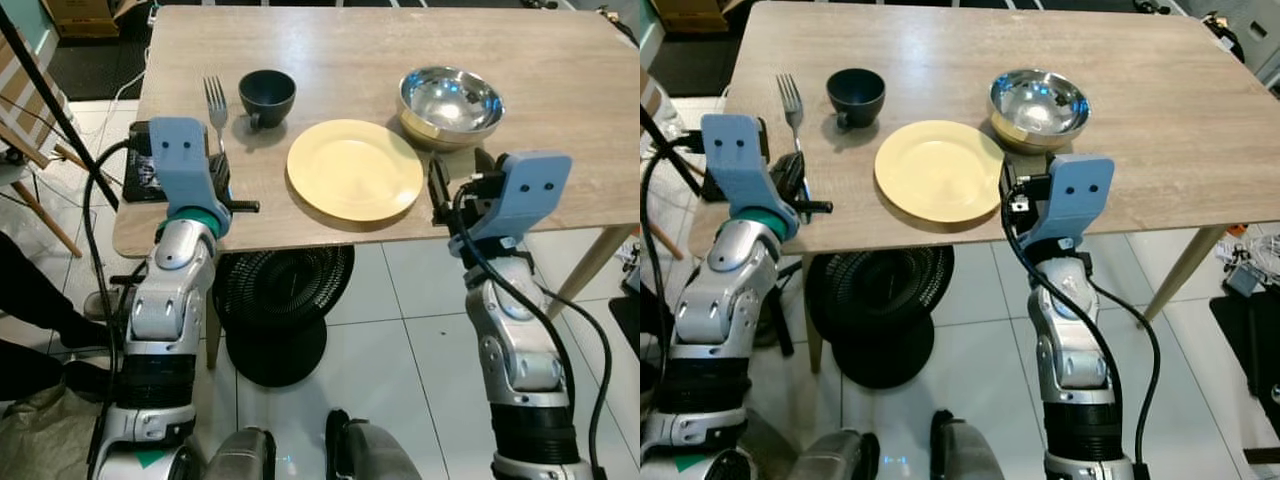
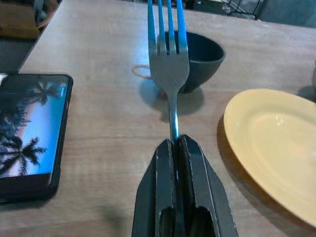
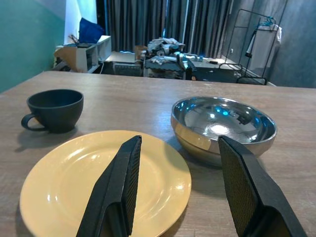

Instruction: Setting the table

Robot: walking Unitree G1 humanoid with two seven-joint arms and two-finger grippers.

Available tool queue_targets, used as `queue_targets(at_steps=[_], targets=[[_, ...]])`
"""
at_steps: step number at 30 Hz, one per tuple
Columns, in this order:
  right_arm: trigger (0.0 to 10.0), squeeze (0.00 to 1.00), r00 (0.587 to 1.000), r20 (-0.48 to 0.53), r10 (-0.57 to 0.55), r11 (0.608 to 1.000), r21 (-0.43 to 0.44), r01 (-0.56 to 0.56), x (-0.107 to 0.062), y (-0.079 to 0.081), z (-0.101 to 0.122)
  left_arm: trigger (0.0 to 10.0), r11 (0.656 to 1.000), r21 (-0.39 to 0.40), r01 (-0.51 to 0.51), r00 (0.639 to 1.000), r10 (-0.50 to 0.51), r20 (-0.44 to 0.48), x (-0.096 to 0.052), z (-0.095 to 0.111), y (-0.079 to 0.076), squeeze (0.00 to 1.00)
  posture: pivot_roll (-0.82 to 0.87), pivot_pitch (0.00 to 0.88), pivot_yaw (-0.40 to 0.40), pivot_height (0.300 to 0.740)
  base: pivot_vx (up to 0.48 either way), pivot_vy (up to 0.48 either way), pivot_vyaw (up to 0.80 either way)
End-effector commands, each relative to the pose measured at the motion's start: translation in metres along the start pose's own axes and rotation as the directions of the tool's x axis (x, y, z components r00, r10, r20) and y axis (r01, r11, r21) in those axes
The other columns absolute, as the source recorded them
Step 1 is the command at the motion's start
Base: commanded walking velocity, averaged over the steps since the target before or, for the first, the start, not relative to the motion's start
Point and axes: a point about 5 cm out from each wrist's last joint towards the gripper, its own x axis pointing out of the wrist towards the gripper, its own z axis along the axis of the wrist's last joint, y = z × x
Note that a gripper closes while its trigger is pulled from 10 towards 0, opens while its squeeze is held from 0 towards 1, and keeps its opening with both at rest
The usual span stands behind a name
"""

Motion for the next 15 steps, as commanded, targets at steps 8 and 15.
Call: queue_targets(at_steps=[8,15], targets=[[10.0,0.0,0.999,-0.021,-0.024,0.999,-0.04,0.023,-0.005,-0.016,0.002,10.0,0.997,0.066,-0.038,0.99,0.046,-0.137,0.012,-0.007,0.017,0.0,0.02,0.181,0.01,0.74,0.0,0.0,0.0],[10.0,0.0,0.998,-0.043,-0.052,0.998,-0.037,0.05,-0.014,-0.02,-0.001,10.0,0.987,0.154,-0.046,0.985,0.07,-0.156,0.024,0.001,0.022,0.0,0.01,0.211,0.017,0.74,0.0,0.0,0.0]])
